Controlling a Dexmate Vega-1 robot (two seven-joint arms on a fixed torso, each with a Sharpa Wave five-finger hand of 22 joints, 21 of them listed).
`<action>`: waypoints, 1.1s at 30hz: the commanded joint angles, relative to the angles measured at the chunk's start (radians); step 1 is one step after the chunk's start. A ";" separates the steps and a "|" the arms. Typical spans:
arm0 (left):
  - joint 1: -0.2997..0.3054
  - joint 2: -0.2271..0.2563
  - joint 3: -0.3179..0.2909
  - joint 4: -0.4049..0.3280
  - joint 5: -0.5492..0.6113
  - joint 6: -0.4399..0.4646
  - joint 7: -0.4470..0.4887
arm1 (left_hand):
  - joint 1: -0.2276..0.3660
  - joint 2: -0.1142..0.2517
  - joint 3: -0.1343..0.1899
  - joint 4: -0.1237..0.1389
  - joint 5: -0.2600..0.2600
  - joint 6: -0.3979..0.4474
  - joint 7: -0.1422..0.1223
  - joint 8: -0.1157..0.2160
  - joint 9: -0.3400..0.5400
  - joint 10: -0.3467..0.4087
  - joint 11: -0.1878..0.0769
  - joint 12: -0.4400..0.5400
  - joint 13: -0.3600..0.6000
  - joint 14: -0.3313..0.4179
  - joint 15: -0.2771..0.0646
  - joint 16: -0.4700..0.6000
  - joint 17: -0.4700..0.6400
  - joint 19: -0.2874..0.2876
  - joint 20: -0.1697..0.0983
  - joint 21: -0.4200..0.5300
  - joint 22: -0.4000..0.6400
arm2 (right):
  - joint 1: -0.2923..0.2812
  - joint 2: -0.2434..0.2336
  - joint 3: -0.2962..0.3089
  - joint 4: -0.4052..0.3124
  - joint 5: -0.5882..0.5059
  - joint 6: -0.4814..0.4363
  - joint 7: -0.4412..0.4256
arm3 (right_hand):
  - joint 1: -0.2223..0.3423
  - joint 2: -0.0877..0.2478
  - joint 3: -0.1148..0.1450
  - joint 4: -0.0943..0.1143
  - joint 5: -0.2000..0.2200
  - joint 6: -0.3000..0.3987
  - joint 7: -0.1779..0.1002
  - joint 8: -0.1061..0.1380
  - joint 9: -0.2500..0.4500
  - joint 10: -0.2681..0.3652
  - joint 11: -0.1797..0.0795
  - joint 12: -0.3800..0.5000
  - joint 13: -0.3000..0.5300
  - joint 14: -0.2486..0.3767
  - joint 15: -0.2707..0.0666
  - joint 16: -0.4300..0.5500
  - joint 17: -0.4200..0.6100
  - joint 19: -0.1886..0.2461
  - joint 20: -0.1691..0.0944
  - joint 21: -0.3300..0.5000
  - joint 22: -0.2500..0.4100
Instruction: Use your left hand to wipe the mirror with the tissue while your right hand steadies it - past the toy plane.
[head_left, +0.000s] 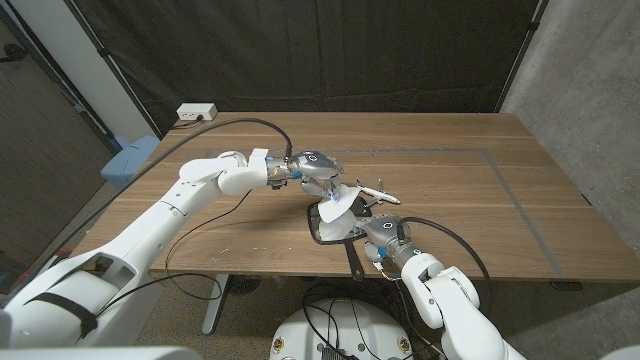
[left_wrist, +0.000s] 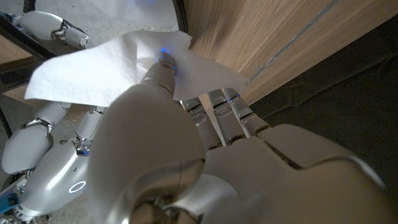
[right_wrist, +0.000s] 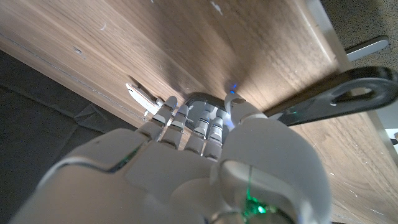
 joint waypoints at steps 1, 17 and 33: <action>-0.060 -0.032 0.092 0.172 0.140 -0.054 0.285 | 0.005 -0.007 -0.004 0.000 0.008 0.008 -0.003 -0.005 0.001 0.033 -0.024 -0.007 0.003 -0.004 -0.162 0.004 0.005 0.010 -0.028 0.010 0.002 | 0.001 -0.008 -0.001 -0.004 0.018 -0.005 0.008 | -0.008 -0.001 0.009 -0.003 0.001 0.007 0.005 0.005 0.003 0.012 0.000 0.006 0.005 0.002 0.000 0.003 0.003 0.001 0.000 0.010 0.005; -0.063 -0.019 0.140 0.148 0.123 -0.036 0.242 | 0.004 -0.009 -0.006 0.003 0.010 0.013 -0.010 -0.015 0.001 0.043 -0.025 -0.020 0.001 -0.014 -0.161 0.000 0.010 0.009 -0.029 0.013 0.001 | -0.003 -0.021 -0.001 -0.008 0.037 -0.009 -0.010 | -0.010 0.000 0.017 -0.007 0.002 0.010 0.005 0.006 0.003 0.015 -0.002 0.007 0.005 0.004 -0.002 0.004 0.003 0.002 -0.002 0.013 0.005; -0.047 0.005 0.168 0.086 0.159 0.006 0.119 | 0.002 -0.008 -0.006 0.006 0.010 0.013 -0.011 -0.025 0.002 0.046 -0.025 -0.032 0.002 -0.026 -0.161 -0.006 0.013 0.003 -0.026 0.013 0.000 | -0.013 -0.038 0.001 -0.020 0.048 -0.009 -0.023 | -0.012 -0.001 0.022 -0.010 0.002 0.013 0.004 0.007 0.003 0.017 0.000 0.007 0.005 0.005 -0.001 0.005 0.002 0.003 -0.003 0.017 0.005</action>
